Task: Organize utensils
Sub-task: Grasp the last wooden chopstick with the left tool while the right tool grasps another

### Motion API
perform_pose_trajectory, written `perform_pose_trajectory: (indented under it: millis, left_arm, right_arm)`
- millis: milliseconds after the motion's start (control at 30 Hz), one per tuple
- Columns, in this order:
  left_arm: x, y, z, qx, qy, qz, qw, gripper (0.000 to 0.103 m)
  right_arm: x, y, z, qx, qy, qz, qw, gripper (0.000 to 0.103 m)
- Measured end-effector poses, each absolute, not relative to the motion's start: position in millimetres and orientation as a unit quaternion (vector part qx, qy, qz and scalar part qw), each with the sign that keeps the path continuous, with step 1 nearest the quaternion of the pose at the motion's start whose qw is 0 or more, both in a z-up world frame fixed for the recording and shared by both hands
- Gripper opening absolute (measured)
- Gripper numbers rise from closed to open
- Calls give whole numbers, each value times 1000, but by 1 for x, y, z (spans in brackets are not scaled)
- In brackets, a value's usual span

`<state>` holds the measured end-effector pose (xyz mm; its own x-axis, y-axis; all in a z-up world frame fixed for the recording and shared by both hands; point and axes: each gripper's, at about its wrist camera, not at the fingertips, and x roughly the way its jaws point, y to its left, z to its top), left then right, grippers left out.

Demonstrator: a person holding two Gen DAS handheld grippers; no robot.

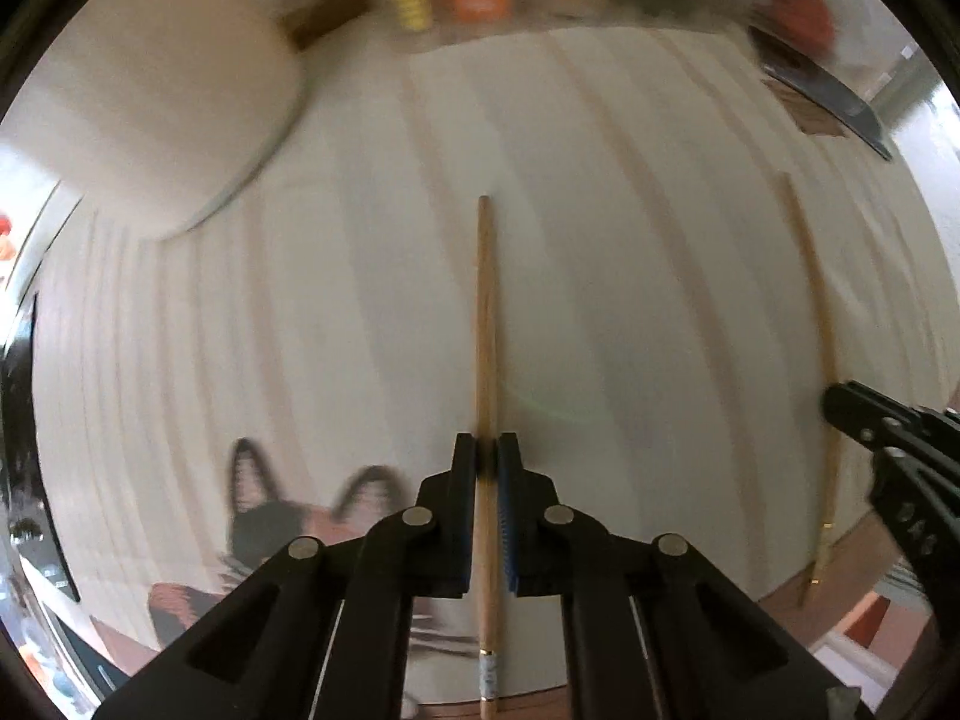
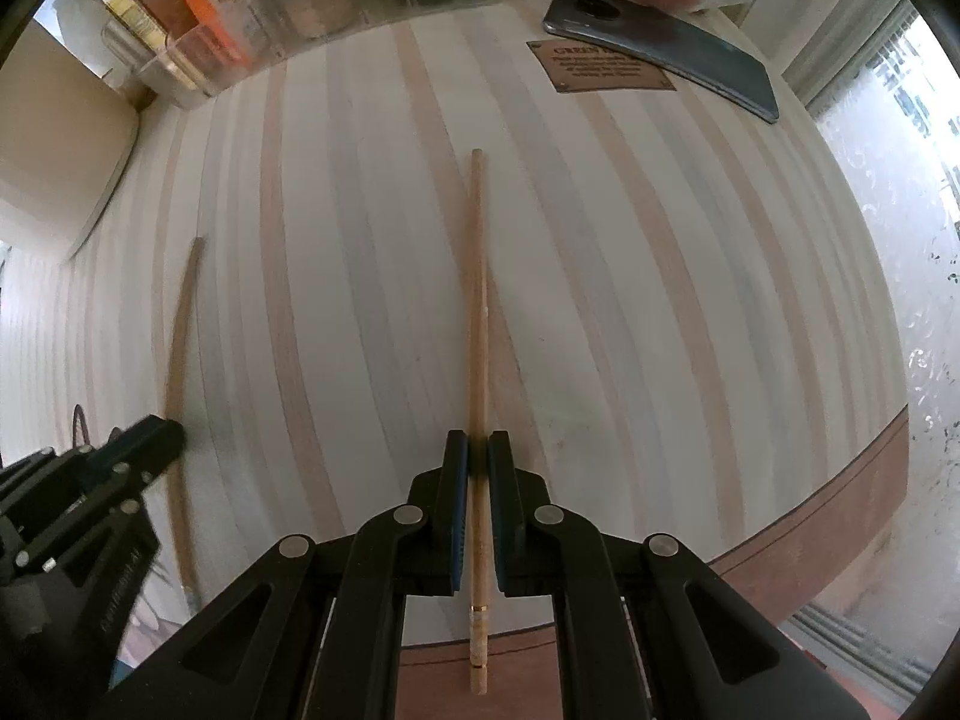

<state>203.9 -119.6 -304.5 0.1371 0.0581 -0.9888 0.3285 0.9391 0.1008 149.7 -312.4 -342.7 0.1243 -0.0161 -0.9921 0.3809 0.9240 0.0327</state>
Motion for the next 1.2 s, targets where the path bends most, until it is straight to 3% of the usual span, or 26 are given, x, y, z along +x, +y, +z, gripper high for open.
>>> perform_pose_trajectory:
  millis: [500,800,867,1000,1167,1200]
  left_arm:
    - [228,52,-280,80,653,25,752,4]
    - [256,64,-304,43,670,11,741,6]
    - [261,70,-303,26,675,9,737,6]
    - [272,97,-304,-51,684,-16,727,21]
    - [283,100,-306,-35,687,-20,726,23]
    - [284,98,-306,-26,686,-19,727,23]
  right_arm:
    - [199,-204,-319,117,640,8,760,7]
    - [233,-148,-332,51,669,9,742,7]
    - [240,-146,-331,50,681,10,731,10]
    - [267,-148,-331,74,696,18,714,43]
    - [290,-142,-327,52,693,15,719,43]
    - [288,-144,-328,43,688,14,724,38]
